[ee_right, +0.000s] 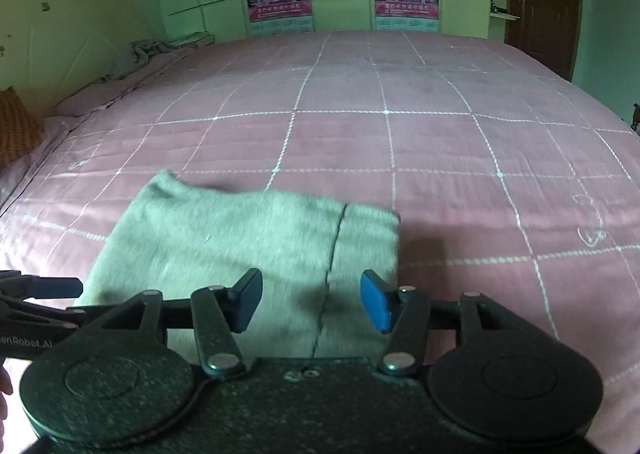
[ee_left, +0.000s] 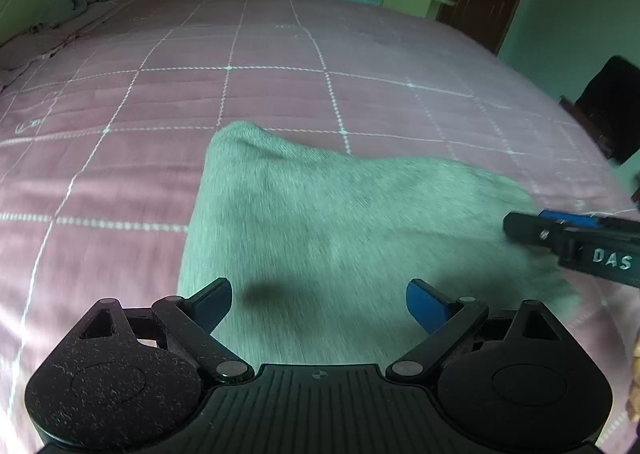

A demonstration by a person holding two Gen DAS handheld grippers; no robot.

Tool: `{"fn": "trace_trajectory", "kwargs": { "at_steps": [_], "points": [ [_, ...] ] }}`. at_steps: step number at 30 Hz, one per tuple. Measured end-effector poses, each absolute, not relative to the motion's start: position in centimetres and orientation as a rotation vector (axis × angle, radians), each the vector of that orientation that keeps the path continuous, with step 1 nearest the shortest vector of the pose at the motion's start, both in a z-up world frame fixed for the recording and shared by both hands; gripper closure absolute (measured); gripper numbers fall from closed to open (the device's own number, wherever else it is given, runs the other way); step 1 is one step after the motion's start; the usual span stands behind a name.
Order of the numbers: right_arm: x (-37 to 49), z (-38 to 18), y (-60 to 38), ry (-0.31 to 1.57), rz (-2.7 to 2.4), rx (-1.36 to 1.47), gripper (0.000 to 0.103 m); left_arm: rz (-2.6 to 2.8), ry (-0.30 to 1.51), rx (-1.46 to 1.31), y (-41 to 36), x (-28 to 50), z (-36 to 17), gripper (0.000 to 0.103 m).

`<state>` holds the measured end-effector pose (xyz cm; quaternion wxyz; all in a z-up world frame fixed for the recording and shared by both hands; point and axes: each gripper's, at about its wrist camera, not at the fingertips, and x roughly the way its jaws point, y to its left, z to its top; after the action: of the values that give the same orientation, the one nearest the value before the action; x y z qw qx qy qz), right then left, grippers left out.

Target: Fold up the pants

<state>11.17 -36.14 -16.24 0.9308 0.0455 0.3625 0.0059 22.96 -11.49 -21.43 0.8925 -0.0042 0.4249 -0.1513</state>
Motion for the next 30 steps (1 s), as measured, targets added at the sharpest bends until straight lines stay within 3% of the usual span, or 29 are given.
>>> {"fn": "trace_trajectory", "kwargs": {
  "at_steps": [7, 12, 16, 18, 25, 30],
  "points": [
    [15.8, -16.6, -35.4, 0.723, -0.024, 0.033, 0.055, -0.286, 0.958, -0.035, -12.4, 29.3, -22.9, 0.01],
    [18.3, -20.3, -35.7, 0.849, -0.065, -0.053, 0.052, -0.235, 0.981, -0.031, -13.1, 32.9, -23.9, 0.01],
    [18.4, -19.0, -35.4, 0.806, -0.053, -0.053, 0.053, -0.213, 0.987, -0.006, -14.1, 34.5, -24.6, 0.007],
    [18.9, -17.9, -35.3, 0.779, -0.044, -0.036, 0.055, -0.202, 0.985, -0.009, -14.4, 34.8, -24.8, 0.003],
    [21.9, -20.2, -35.1, 0.866, -0.075, -0.099, 0.053, -0.169, 0.944, -0.174, -12.8, 35.0, -23.9, 0.002],
    [19.9, -17.3, -34.6, 0.775, -0.029, -0.059, 0.054, -0.213, 0.937, -0.159, -11.0, 32.4, -23.7, 0.002]
  ]
}}
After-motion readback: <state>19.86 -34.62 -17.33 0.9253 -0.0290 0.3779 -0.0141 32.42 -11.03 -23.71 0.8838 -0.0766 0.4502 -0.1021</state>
